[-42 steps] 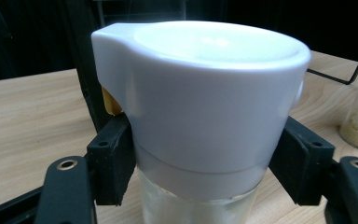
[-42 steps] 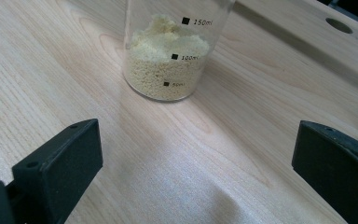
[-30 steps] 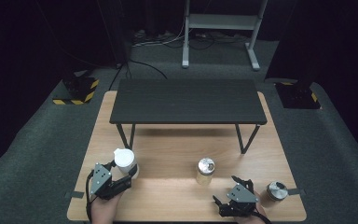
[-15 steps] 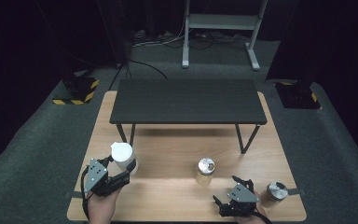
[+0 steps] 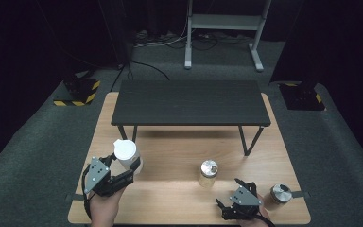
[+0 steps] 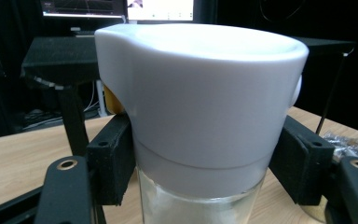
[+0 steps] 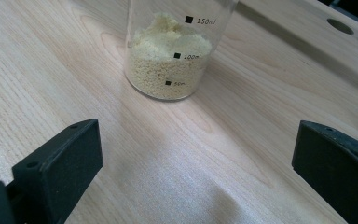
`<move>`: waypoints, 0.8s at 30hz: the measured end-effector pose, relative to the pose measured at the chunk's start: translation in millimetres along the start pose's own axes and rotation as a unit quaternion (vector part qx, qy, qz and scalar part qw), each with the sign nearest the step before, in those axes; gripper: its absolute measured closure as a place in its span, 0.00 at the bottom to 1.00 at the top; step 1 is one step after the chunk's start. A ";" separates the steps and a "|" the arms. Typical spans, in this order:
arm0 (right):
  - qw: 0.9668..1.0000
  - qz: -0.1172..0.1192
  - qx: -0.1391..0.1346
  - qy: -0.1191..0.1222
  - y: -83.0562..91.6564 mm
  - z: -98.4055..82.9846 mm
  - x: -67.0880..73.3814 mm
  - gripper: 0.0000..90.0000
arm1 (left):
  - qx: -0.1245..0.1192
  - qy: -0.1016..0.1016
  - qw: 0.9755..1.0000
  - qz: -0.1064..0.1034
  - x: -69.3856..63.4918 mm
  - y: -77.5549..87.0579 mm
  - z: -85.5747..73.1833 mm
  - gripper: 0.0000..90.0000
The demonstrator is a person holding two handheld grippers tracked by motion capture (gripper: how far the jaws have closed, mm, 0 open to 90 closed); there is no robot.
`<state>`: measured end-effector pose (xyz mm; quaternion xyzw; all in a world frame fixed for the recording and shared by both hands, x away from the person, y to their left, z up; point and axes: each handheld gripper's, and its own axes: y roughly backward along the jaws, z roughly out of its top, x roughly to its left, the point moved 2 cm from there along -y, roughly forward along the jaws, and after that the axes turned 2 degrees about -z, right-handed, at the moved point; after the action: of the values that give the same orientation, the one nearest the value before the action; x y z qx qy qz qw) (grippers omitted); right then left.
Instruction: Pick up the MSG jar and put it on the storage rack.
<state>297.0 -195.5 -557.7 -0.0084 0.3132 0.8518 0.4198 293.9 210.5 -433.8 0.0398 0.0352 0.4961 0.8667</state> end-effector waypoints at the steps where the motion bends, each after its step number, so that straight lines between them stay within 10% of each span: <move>1: 1.000 0.000 0.000 -0.001 0.0 0.0 -0.2 0.01 | -0.002 0.000 1.000 0.000 -0.4 -0.3 1.9 0.34; 24: 1.000 0.004 0.008 -0.001 -0.6 -0.4 -0.3 0.01 | -0.017 0.003 1.000 -0.014 -6.8 -11.3 22.3 0.33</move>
<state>297.6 -195.7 -558.3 -0.0025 0.3199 0.8507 0.4171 302.4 198.2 -412.7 0.0225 0.0299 0.4842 0.8742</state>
